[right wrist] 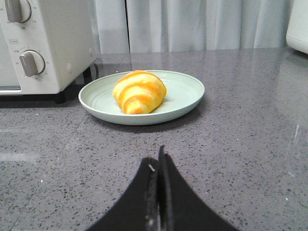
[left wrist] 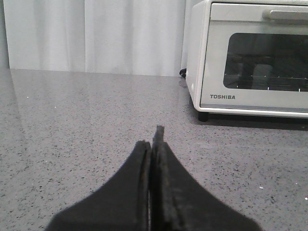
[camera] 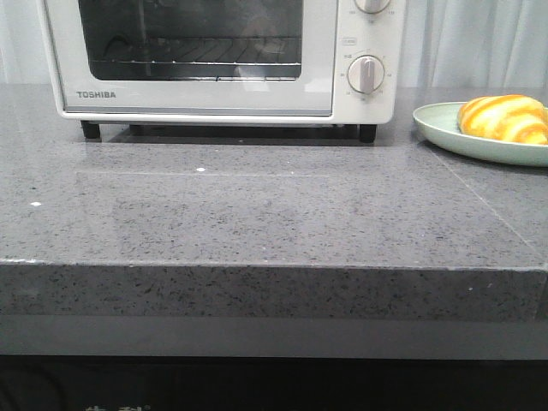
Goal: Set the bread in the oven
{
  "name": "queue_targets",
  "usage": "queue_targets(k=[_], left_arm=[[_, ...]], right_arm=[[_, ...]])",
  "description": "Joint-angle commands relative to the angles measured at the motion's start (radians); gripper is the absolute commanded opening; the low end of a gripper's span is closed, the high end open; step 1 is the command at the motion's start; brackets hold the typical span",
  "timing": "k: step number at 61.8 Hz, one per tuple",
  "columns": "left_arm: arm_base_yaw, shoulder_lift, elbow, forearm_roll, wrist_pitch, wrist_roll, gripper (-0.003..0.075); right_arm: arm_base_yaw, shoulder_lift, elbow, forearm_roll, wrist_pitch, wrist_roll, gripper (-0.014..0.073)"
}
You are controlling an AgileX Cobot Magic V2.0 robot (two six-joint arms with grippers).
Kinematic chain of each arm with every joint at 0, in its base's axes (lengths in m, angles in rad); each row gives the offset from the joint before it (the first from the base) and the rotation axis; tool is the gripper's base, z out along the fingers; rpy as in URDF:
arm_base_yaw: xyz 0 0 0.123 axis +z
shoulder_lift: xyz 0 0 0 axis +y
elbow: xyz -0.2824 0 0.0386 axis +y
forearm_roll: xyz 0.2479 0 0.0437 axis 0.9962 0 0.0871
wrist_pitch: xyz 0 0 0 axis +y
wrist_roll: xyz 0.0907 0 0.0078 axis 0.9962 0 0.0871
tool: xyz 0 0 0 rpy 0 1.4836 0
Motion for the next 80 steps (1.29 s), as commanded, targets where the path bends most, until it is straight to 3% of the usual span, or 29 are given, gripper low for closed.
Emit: queue_targets(k=[1, 36, 58, 69, 80], left_arm=[[0.002, -0.030, 0.028, 0.001, -0.078, -0.008, -0.0018], [0.002, -0.030, 0.028, 0.001, -0.078, -0.008, -0.0018], [0.002, -0.030, 0.006, -0.060, -0.156, -0.010, -0.0018], [0.002, -0.020, -0.150, -0.055, -0.006, -0.010, -0.0018], [0.002, 0.047, -0.359, -0.001, 0.128, -0.010, -0.0018]], right_arm=[[0.003, -0.022, -0.002, -0.002, -0.080, -0.005, -0.0067], [0.003, -0.022, -0.002, -0.002, -0.080, -0.005, -0.0067], [0.003, -0.022, -0.008, 0.011, -0.126, -0.004, -0.0067], [0.003, -0.022, -0.110, 0.023, -0.105, -0.004, -0.0067], [0.003, -0.015, -0.283, 0.019, 0.006, -0.005, -0.0067]])
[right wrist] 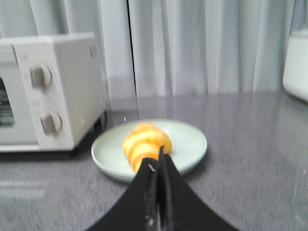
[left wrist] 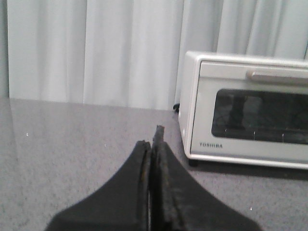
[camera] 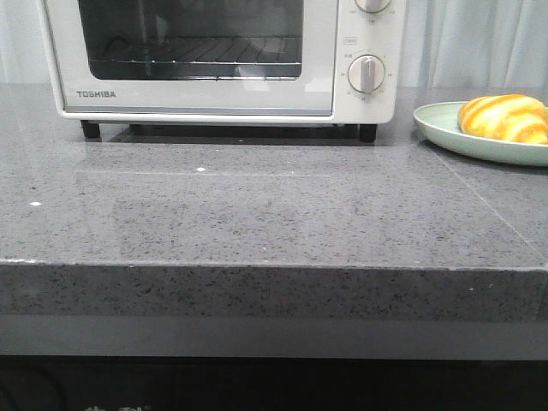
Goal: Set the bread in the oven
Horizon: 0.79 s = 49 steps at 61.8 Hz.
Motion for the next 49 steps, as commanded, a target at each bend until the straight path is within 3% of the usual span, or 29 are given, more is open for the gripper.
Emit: queue_targets(k=[1, 23, 32, 49], left_arm=[[0.002, 0.058, -0.146, 0.022, 0.008, -0.010, -0.0018], [0.002, 0.329, -0.516, 0.015, 0.369, -0.010, -0.0018], [0.002, 0.394, -0.543, -0.017, 0.391, -0.010, -0.0018], [0.002, 0.463, -0.543, -0.020, 0.418, -0.010, -0.0018]], right_arm=[[0.003, -0.009, -0.124, -0.007, -0.008, -0.005, -0.0067], [0.003, 0.234, -0.479, -0.029, 0.292, -0.005, -0.0067], [0.003, 0.351, -0.572, -0.025, 0.399, -0.005, -0.0067], [0.003, 0.460, -0.562, -0.005, 0.433, -0.005, -0.0067]])
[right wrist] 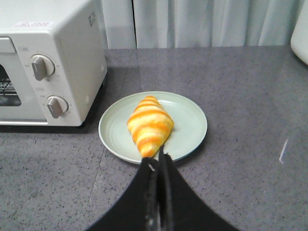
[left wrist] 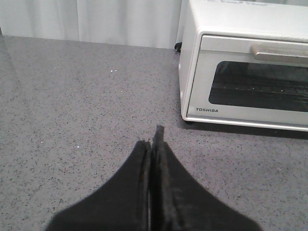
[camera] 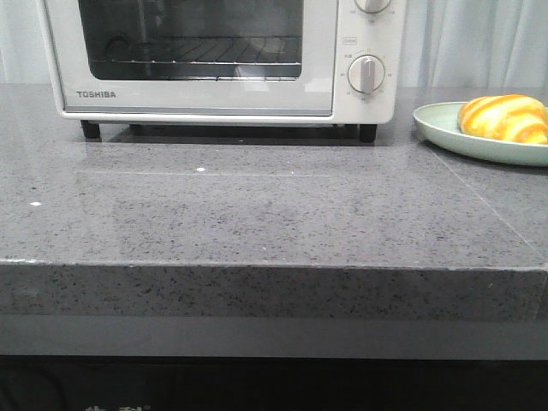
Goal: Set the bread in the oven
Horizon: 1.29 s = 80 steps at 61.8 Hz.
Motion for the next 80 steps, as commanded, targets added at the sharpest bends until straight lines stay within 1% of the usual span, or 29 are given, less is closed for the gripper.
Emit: queue_targets(k=[1, 10, 12, 14, 16, 18, 22, 23, 25, 26, 28, 32, 38, 43, 47, 58, 67, 70, 75, 80], left_arm=[[0.002, 0.034, -0.035, -0.010, -0.073, -0.008, -0.0018], [0.002, 0.046, -0.035, -0.010, -0.066, -0.008, -0.0018], [0.002, 0.046, -0.035, -0.010, -0.066, -0.008, -0.0018], [0.002, 0.046, -0.035, -0.010, -0.066, -0.008, -0.0018], [0.002, 0.046, -0.035, -0.010, -0.066, -0.008, -0.0018], [0.002, 0.046, -0.035, -0.010, -0.066, -0.008, -0.0018], [0.002, 0.046, -0.035, -0.017, -0.066, -0.008, -0.0018], [0.002, 0.046, -0.035, -0.022, -0.066, -0.008, -0.0018], [0.002, 0.046, -0.035, -0.040, -0.066, -0.008, -0.0018], [0.002, 0.046, -0.035, -0.049, -0.066, -0.008, -0.0018], [0.002, 0.046, -0.035, -0.069, -0.066, -0.005, -0.0018], [0.002, 0.053, -0.035, -0.113, -0.079, 0.063, -0.0018], [-0.026, 0.071, -0.035, -0.248, -0.133, 0.145, -0.0018], [-0.063, 0.102, -0.035, -0.363, -0.198, 0.252, -0.0018], [-0.093, 0.135, -0.040, -0.411, -0.241, 0.287, -0.0018], [-0.182, 0.262, -0.097, -0.413, -0.316, 0.290, -0.0018], [-0.283, 0.386, -0.163, -0.399, -0.374, 0.335, -0.0018], [-0.317, 0.426, -0.190, -0.376, -0.385, 0.337, -0.0018], [-0.377, 0.499, -0.238, -0.295, -0.382, 0.337, -0.0018], [-0.431, 0.572, -0.286, -0.271, -0.382, 0.335, -0.0018]], right_arm=[[0.003, 0.036, -0.023, 0.010, -0.045, -0.005, -0.0067], [0.003, 0.056, -0.023, 0.010, -0.020, -0.006, -0.0063], [0.003, 0.056, -0.023, 0.009, -0.014, -0.006, -0.0047], [0.003, 0.056, -0.023, 0.006, -0.011, -0.006, -0.0010], [0.003, 0.056, -0.023, 0.005, -0.011, -0.006, 0.0048], [0.003, 0.056, -0.023, 0.004, -0.011, -0.006, 0.0127], [0.003, 0.056, -0.023, -0.001, -0.015, -0.006, 0.0321], [0.003, 0.056, -0.023, -0.002, -0.017, -0.006, 0.0381], [0.003, 0.056, -0.023, -0.003, -0.017, -0.006, 0.0457], [0.003, 0.056, -0.023, -0.003, -0.017, -0.006, 0.0509], [0.003, 0.056, -0.023, -0.003, -0.017, -0.006, 0.0582], [0.003, 0.056, -0.023, -0.003, -0.018, -0.006, 0.0664], [0.003, 0.056, -0.023, -0.003, -0.017, -0.006, 0.0645], [0.003, 0.056, -0.023, -0.003, -0.017, -0.006, 0.0643], [0.003, 0.056, -0.023, -0.003, -0.017, -0.006, 0.0643], [0.003, 0.056, -0.023, -0.003, -0.017, -0.006, 0.0643], [0.003, 0.056, -0.023, -0.003, -0.017, -0.006, 0.0643], [0.003, 0.056, -0.023, -0.003, -0.017, -0.006, 0.0643], [0.003, 0.056, -0.023, -0.003, -0.019, -0.006, 0.0643], [0.003, 0.056, -0.023, -0.003, -0.019, -0.006, 0.0643]])
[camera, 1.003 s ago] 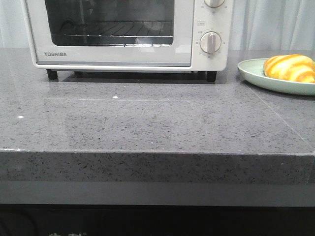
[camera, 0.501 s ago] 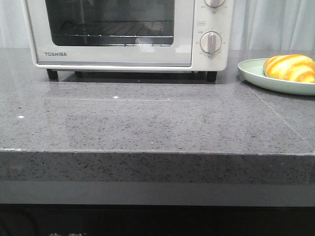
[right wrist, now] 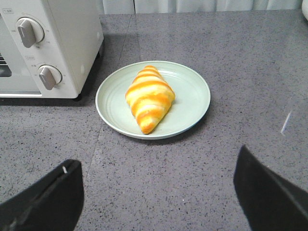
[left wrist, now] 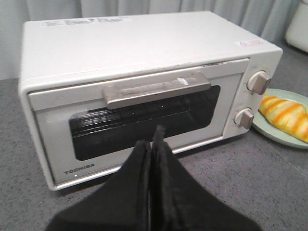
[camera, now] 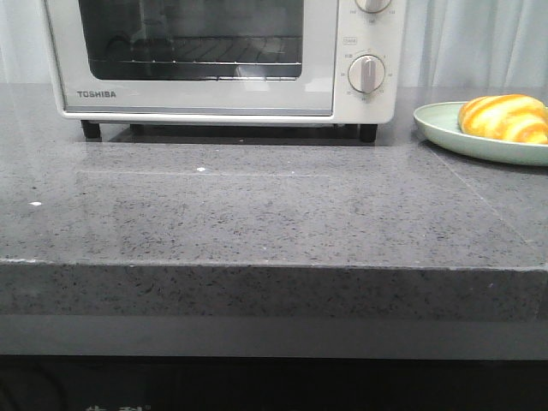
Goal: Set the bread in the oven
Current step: 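Pull the oven door down and open with the left gripper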
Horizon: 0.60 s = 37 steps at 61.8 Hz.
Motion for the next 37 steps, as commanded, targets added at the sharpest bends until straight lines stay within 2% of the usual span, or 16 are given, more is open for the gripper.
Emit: queue_targets(k=[1, 23, 37], left_arm=[[-0.054, 0.063, -0.085, 0.020, -0.080, -0.001, -0.0018], [-0.111, 0.372, -0.390, 0.034, -0.024, -0.057, -0.0018], [-0.114, 0.470, -0.461, 0.069, -0.082, -0.057, -0.0018]], right_arm=[[0.003, 0.017, -0.025, -0.007, -0.078, -0.006, 0.0643], [0.003, 0.017, -0.025, -0.007, -0.087, -0.006, 0.0643], [0.003, 0.017, -0.025, -0.007, -0.113, -0.006, 0.0643]])
